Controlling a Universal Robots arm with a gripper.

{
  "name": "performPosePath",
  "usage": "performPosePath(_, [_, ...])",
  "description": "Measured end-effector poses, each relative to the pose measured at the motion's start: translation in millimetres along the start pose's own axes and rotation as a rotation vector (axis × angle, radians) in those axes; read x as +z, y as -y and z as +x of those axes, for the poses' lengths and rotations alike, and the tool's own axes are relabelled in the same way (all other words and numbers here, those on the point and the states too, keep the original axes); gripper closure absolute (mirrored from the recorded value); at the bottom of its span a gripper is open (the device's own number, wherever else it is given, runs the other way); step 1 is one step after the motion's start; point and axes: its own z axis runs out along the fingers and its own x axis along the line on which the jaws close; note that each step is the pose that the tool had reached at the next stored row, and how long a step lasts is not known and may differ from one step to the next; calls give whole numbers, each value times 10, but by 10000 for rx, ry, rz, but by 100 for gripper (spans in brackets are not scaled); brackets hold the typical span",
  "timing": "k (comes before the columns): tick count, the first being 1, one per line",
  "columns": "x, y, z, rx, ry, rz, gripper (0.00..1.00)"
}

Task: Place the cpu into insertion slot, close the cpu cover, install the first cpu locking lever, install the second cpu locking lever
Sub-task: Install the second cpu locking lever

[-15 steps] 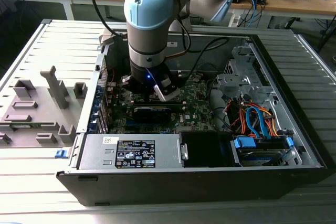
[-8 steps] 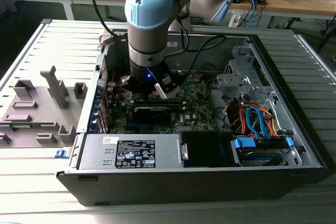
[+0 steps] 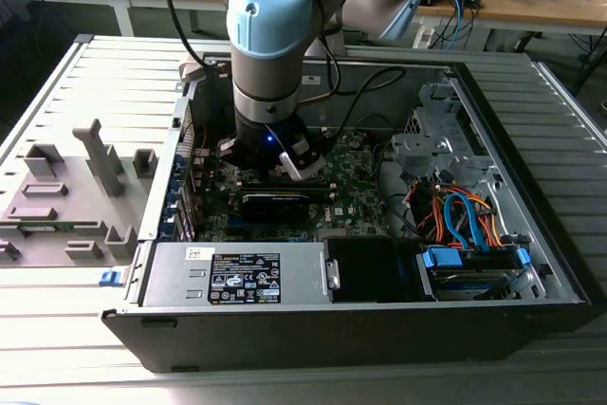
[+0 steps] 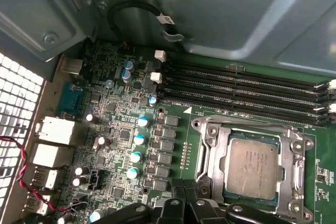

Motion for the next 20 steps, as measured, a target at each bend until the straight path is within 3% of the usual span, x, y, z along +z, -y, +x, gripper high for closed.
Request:
performPosePath(6, [15,0,-1,-56,-8,2,89])
performPosePath(7, [-2,-3,-1,-56,-6,42,89])
performPosePath(10, [-157,-37,-2,-51,-26,147,89])
performPosePath(11, [-172,-41,-4,-49,-31,175,89])
performPosePath(12, [-181,-43,-11,-44,-47,261,89])
performPosePath(13, [-182,-43,-21,-36,-78,416,89])
performPosePath(16, [-182,-43,-58,-1,-195,1007,89])
performPosePath(17, [-181,-46,-88,17,-222,1089,89])
performPosePath(20, [-179,-44,-165,91,-250,1125,89])
